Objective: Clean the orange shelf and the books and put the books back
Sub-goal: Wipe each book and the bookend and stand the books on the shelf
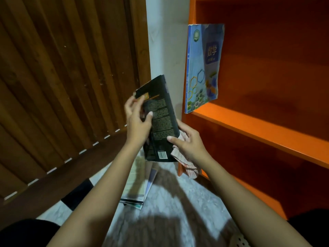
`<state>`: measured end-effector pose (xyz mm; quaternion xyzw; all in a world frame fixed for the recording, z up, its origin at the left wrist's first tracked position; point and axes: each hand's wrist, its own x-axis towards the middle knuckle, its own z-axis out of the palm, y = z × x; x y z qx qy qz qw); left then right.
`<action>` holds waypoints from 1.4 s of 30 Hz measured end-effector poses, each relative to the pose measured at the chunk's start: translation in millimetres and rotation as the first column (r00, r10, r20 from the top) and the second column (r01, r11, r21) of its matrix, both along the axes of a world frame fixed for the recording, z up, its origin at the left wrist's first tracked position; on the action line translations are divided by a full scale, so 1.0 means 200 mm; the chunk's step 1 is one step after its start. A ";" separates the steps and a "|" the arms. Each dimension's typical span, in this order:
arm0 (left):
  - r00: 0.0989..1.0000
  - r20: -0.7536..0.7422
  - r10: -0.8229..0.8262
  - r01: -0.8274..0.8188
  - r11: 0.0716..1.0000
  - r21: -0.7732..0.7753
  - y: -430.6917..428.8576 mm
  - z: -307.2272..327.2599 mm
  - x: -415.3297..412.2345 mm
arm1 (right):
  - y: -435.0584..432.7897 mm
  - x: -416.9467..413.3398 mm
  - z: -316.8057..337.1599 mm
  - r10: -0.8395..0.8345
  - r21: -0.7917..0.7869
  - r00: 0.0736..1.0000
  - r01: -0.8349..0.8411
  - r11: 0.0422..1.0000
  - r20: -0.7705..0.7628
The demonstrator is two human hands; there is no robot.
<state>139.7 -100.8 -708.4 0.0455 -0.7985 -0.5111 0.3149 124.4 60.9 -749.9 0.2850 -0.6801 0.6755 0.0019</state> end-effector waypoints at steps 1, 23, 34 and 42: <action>0.998 0.018 -0.065 0.065 0.998 0.026 0.04 0.00 0.00 | 0.00 0.00 -0.02 -0.015 0.057 1.000 0.017 0.998 -0.026; 0.977 -0.200 -0.080 0.140 0.941 0.309 0.03 0.11 0.06 | -0.06 -0.06 0.13 -0.463 0.022 0.825 0.496 0.868 -0.325; 0.945 -0.304 -0.118 0.252 0.857 0.449 -0.01 0.16 0.08 | -0.12 -0.19 0.42 -0.646 -0.029 0.709 0.667 0.745 -0.284; 0.939 -0.339 -0.054 0.216 0.860 0.463 -0.03 0.23 0.05 | -0.27 0.00 0.23 -0.352 0.015 0.635 0.496 0.868 -0.688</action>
